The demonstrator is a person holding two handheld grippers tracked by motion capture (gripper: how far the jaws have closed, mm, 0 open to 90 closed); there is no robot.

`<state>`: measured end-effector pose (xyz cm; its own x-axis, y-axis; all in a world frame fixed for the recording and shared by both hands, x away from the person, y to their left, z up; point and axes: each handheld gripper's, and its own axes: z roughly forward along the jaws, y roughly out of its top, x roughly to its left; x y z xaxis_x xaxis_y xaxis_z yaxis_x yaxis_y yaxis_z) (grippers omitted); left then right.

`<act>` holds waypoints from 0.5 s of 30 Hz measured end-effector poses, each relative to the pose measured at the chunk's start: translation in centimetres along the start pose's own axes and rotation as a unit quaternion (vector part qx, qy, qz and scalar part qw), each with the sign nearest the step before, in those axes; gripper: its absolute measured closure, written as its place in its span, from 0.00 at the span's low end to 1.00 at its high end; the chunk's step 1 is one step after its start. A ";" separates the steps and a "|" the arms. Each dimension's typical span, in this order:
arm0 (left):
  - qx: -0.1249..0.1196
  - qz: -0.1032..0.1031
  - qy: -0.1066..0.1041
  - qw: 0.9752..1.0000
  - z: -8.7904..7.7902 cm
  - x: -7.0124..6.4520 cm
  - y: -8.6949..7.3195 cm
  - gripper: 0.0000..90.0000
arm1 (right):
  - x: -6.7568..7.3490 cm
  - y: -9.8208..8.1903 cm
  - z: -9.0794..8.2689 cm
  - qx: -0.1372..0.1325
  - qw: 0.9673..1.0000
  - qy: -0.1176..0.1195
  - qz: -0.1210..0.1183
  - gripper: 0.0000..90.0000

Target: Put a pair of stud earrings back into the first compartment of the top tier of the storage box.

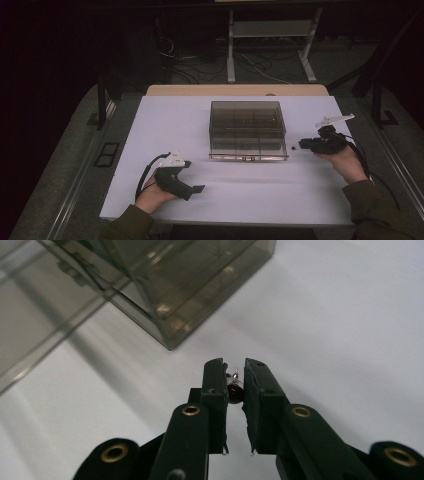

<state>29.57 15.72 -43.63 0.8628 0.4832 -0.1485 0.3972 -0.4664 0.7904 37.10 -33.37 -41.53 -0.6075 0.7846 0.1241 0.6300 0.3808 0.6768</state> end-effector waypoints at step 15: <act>0.001 0.003 -0.001 1.000 0.0 0.0 0.0 0.00 | 1.5 0.6 -1.7 -0.021 0.999 0.032 -0.016 0.88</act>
<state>29.57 15.72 -43.63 0.8664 0.4778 -0.1448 0.3918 -0.4710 0.7903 35.75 -32.83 -39.67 -0.6573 0.7389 0.1481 0.5902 0.3826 0.7109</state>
